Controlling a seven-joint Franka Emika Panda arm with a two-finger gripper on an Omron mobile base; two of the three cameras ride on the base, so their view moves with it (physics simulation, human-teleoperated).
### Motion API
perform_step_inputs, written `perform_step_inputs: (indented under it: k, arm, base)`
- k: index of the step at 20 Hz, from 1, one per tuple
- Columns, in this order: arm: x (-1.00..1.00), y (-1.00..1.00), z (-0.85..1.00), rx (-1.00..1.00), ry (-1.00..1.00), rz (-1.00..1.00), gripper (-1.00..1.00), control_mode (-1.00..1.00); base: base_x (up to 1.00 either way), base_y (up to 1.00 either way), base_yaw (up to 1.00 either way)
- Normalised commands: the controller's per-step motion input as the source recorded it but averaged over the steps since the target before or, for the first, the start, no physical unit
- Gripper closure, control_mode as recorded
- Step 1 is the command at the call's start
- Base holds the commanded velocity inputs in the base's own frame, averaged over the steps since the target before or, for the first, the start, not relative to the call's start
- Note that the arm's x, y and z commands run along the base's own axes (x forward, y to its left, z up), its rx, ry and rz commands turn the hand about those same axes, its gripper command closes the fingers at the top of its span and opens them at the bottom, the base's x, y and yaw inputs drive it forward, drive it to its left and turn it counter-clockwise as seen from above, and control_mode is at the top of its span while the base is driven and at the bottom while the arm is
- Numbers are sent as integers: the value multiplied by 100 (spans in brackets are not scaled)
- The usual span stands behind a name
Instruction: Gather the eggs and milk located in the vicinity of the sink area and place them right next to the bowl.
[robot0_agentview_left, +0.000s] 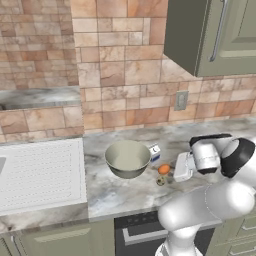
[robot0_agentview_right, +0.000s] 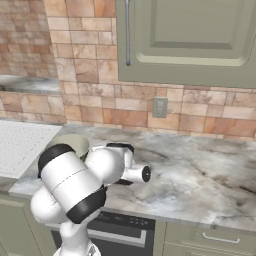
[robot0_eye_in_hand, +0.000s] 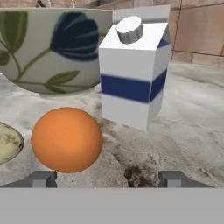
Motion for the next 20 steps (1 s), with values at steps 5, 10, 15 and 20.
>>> perform_step_inputs:
  k: [5,10,15,20]
  arm:
    - [-11,25,-9,0,-2,4,-100,-100]
    - [-24,19,-9,0,-1,5,-100,-100]
    - [-18,25,-10,0,-1,5,-100,-100]
    - [-1,33,-11,0,0,5,-100,-100]
  base:
    - [0,0,0]
    - [0,0,0]
    - [0,0,0]
    - [0,0,0]
